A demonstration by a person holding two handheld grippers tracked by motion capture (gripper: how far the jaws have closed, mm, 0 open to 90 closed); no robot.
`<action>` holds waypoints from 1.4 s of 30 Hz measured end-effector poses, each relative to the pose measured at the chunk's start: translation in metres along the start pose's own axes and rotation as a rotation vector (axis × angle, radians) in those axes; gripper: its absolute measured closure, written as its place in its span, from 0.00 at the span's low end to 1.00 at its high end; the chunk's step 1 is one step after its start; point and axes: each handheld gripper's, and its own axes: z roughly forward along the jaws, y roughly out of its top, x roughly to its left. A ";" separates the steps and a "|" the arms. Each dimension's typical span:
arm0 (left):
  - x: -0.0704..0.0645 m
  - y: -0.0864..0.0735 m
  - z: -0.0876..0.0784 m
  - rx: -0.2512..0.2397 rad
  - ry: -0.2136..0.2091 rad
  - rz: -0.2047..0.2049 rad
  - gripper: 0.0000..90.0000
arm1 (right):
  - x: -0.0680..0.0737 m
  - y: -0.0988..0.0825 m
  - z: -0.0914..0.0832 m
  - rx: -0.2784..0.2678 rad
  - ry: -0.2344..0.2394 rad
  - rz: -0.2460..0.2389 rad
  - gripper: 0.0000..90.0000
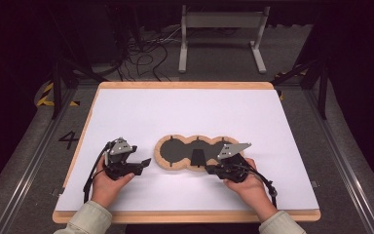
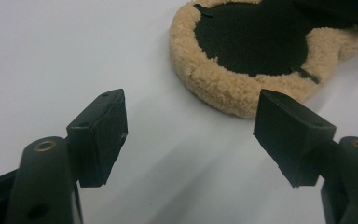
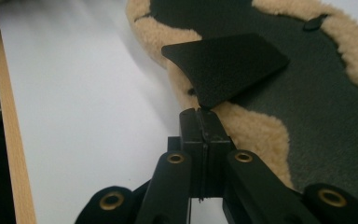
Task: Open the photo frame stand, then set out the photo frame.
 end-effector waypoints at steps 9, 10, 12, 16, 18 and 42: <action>-0.001 0.000 0.001 -0.001 -0.023 -0.007 0.29 | -0.004 0.011 -0.011 -0.058 -0.027 0.011 1.00; -0.001 0.000 0.001 -0.003 -0.027 -0.011 0.28 | -0.005 0.012 -0.012 -0.068 -0.028 0.014 1.00; -0.001 0.000 0.001 -0.004 -0.034 -0.016 0.28 | -0.006 0.013 -0.012 -0.076 -0.023 0.037 1.00; -0.002 0.000 0.001 -0.007 -0.042 -0.020 0.28 | -0.004 0.013 -0.011 -0.073 -0.027 0.035 0.97; -0.002 0.000 0.000 -0.005 -0.045 -0.021 0.28 | -0.004 0.013 -0.012 -0.069 -0.027 0.034 0.97; -0.001 0.006 -0.005 -0.040 -0.103 -0.113 0.29 | -0.012 0.018 -0.076 -0.130 -0.176 0.059 0.62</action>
